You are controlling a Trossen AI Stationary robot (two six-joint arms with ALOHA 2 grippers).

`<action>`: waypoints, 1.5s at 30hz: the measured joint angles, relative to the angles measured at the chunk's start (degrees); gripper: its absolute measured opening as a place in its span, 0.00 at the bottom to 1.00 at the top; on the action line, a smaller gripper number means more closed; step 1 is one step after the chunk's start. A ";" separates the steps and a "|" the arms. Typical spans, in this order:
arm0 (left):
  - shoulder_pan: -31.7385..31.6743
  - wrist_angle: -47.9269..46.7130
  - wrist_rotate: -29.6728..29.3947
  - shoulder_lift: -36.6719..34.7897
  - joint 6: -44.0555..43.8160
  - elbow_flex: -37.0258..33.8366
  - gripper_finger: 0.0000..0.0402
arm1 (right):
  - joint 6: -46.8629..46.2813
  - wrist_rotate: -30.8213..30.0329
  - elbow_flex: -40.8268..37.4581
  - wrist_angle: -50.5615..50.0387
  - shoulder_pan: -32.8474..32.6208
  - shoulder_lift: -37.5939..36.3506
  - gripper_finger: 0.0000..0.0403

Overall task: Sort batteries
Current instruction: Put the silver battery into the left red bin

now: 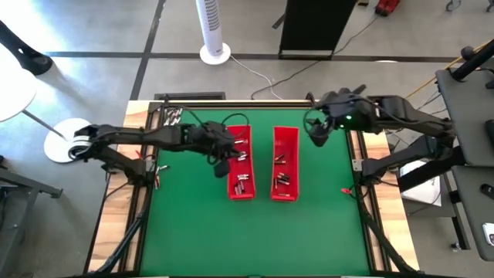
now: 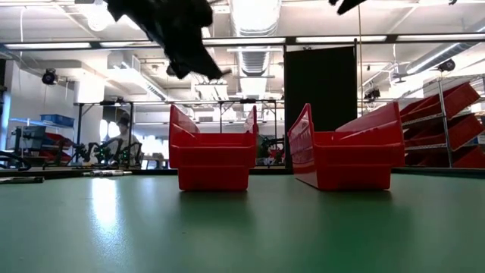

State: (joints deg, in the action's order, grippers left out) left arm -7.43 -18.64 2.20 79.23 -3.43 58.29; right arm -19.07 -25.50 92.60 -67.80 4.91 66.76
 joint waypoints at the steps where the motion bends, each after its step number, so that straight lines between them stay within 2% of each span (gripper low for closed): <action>1: -0.10 -0.18 -0.15 1.02 0.61 0.30 0.02 | -0.86 0.02 0.00 -0.06 -0.47 -0.79 0.60; 6: -0.58 -1.72 -0.24 7.21 5.07 5.18 0.02 | -3.98 0.02 0.00 -1.46 -2.61 -2.91 0.61; 14: -3.15 -15.85 0.28 20.20 10.70 15.46 0.02 | -8.32 0.15 0.00 -5.57 -5.45 -2.99 0.62; 22: -5.02 -22.58 0.30 28.99 9.33 21.81 0.02 | -11.00 -0.01 -0.70 -7.33 -7.46 -2.79 0.59; 33: -5.17 -26.02 0.24 37.54 3.90 26.88 0.02 | -9.48 -0.06 -1.36 -7.35 -7.68 -2.79 0.61; 37: -5.22 -30.63 0.27 39.46 2.90 29.37 0.03 | -9.36 -0.07 -1.36 -7.33 -7.68 -2.79 0.63; 45: -5.19 -32.71 -1.21 40.40 0.18 31.54 0.18 | -9.11 -2.14 -1.38 -7.18 -7.68 -2.79 0.71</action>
State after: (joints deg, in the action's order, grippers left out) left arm -12.62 -51.35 0.99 119.63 -3.25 89.83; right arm -28.18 -27.64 91.22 -74.98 -2.76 63.96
